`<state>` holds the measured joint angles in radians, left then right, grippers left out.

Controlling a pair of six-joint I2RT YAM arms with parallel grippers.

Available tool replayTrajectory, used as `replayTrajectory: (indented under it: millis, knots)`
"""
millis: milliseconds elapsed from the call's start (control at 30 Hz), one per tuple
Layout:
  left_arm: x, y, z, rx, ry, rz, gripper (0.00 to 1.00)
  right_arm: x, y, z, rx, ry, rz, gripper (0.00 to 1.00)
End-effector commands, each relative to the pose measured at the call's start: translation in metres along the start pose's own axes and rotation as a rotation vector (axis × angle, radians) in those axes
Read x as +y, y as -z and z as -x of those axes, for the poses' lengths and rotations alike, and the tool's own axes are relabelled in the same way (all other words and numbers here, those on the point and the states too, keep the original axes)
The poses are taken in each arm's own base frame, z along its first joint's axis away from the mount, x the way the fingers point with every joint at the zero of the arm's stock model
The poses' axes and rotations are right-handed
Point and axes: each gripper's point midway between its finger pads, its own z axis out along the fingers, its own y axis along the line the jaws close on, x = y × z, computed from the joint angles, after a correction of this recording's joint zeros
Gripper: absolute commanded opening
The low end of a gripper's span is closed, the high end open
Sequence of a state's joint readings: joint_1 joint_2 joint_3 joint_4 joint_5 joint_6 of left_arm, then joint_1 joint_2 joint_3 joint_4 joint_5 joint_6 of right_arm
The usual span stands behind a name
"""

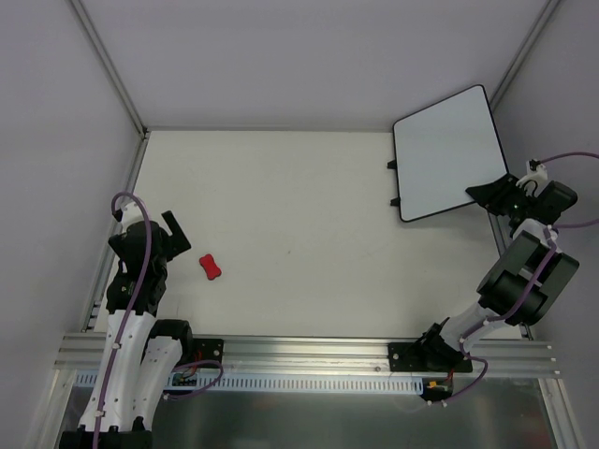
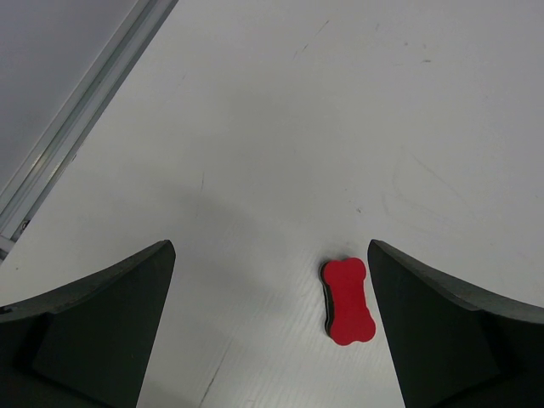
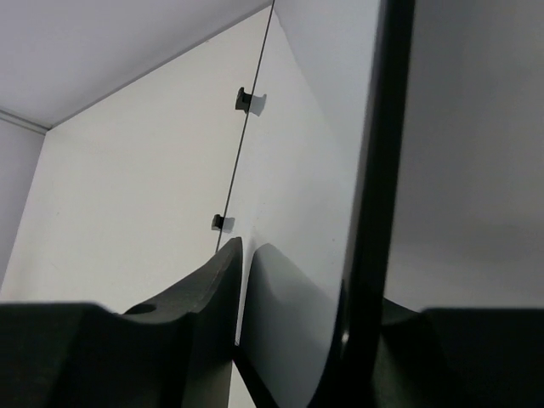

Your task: Erase the whiteboard

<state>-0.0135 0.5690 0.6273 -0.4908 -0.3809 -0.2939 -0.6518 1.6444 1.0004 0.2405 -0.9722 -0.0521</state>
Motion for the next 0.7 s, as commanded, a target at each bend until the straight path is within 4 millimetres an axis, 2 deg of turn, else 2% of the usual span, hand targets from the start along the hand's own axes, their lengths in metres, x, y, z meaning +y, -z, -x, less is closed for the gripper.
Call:
replayTrajectory:
  millis: [0, 100, 167, 300, 400, 667]
  knots:
    - [0.004, 0.001, 0.01, -0.048, -0.011, 0.022, 0.99, -0.002, 0.005, 0.001, -0.021, 0.052, -0.006, 0.32]
    - [0.005, 0.001, 0.01, -0.05, -0.01, 0.023, 0.99, -0.003, 0.006, -0.005, -0.012, 0.044, -0.007, 0.22]
    - [0.005, 0.002, 0.011, -0.056, -0.008, 0.024, 0.99, -0.003, 0.007, -0.01, -0.005, 0.037, -0.005, 0.19]
    - [0.006, 0.003, 0.012, -0.068, -0.003, 0.023, 0.99, 0.0, 0.009, -0.02, 0.007, 0.026, 0.002, 0.08]
    - [0.007, 0.006, 0.014, -0.08, 0.003, 0.021, 0.99, 0.001, 0.012, -0.021, 0.004, 0.018, -0.001, 0.03]
    - [0.007, 0.01, 0.016, -0.108, 0.012, 0.011, 0.99, 0.014, 0.022, -0.018, 0.016, -0.003, 0.009, 0.0]
